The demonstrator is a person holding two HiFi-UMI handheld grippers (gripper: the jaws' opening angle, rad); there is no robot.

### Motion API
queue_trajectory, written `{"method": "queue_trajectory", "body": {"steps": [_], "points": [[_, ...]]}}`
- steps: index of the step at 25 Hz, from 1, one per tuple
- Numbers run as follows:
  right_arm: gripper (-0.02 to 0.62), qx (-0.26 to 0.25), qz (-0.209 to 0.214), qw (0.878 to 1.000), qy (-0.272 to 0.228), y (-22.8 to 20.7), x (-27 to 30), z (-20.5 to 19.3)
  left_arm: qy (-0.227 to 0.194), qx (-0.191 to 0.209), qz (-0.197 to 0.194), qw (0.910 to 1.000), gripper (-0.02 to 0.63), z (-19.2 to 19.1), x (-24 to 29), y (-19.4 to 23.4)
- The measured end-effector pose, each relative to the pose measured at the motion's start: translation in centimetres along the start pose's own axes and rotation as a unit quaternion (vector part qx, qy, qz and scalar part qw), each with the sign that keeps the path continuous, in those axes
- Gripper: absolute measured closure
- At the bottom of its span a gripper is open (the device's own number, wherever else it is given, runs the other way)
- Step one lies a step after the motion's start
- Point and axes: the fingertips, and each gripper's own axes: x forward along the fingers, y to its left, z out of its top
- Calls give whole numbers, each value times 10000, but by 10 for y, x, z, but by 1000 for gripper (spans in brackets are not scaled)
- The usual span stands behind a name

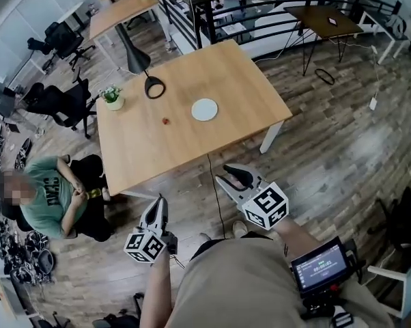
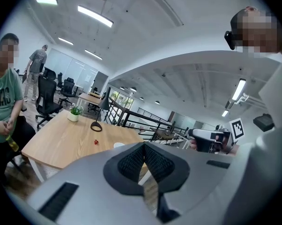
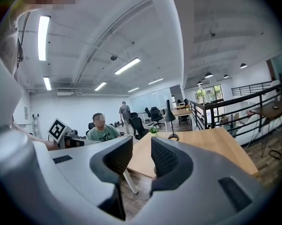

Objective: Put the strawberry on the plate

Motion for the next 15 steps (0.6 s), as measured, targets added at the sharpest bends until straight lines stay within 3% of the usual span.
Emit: {"method": "queue_trajectory", "body": {"steps": [15], "points": [[491,-48,5,10000,78,-46,-45,-18,89,-27,-12,10000,603,-30,41,-52]]}}
